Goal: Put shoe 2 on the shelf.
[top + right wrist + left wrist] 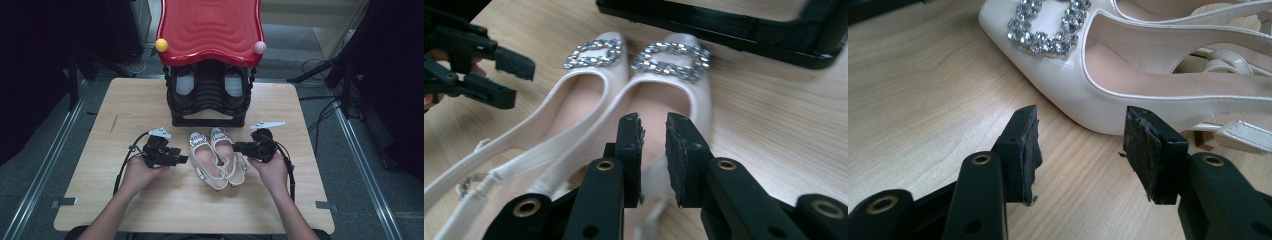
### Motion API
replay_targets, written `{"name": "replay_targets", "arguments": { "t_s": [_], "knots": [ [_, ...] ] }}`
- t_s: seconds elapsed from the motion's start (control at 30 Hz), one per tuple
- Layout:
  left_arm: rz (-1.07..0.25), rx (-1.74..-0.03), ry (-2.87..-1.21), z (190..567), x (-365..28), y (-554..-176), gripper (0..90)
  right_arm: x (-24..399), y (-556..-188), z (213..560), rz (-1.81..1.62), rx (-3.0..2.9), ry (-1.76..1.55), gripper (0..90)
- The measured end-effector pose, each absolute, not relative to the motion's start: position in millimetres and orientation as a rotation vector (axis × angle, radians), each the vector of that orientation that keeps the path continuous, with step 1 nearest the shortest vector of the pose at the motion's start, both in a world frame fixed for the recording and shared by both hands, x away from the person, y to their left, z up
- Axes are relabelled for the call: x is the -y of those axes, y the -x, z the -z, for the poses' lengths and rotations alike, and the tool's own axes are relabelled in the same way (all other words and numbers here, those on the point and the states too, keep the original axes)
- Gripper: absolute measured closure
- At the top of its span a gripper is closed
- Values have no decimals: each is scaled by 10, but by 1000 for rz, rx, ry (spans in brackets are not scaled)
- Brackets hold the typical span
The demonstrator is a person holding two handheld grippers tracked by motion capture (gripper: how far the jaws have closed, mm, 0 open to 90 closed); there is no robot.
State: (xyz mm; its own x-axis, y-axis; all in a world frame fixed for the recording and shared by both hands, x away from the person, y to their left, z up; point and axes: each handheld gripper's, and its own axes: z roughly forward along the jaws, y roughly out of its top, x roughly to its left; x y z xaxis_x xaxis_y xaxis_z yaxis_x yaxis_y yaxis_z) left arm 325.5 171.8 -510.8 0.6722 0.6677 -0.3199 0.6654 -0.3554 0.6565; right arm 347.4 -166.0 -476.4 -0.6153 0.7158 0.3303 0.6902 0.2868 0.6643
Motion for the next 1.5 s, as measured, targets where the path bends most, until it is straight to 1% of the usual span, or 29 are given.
{"name": "replay_targets", "arguments": {
  "t_s": [0.17,0.4,0.53,0.73,0.83,1.0,1.2,1.43,1.5],
  "knots": [
    [-6,-1022,-2077,5082,-1722,-3284,478,1506,-3452,4706,-1248,-2541,-1317,766],
    [-17,-1017,-2072,5064,-1714,-3302,477,1319,-3487,4633,-1143,-2603,-1298,766],
    [-12,-1020,-2070,5069,-1714,-3320,476,1194,-3517,4625,-1115,-2650,-1286,741],
    [-11,-1015,-2069,5064,-1718,-3337,476,1006,-3541,4665,-1029,-2707,-1275,734],
    [-18,-1021,-2066,5061,-1729,-3340,476,922,-3565,4714,-973,-2740,-1271,709],
    [-22,-1023,-2065,5057,-1745,-3344,476,883,-3598,4778,-903,-2756,-1292,687],
    [-19,-1026,-2058,5050,-1768,-3347,476,854,-3617,4801,-858,-2774,-1320,683],
    [-28,-1028,-2057,5046,-1775,-3349,474,782,-3672,4872,-727,-2816,-1330,685],
    [-27,-1029,-2061,5048,-1776,-3350,474,755,-3677,4927,-673,-2833,-1333,659]
  ]
}}
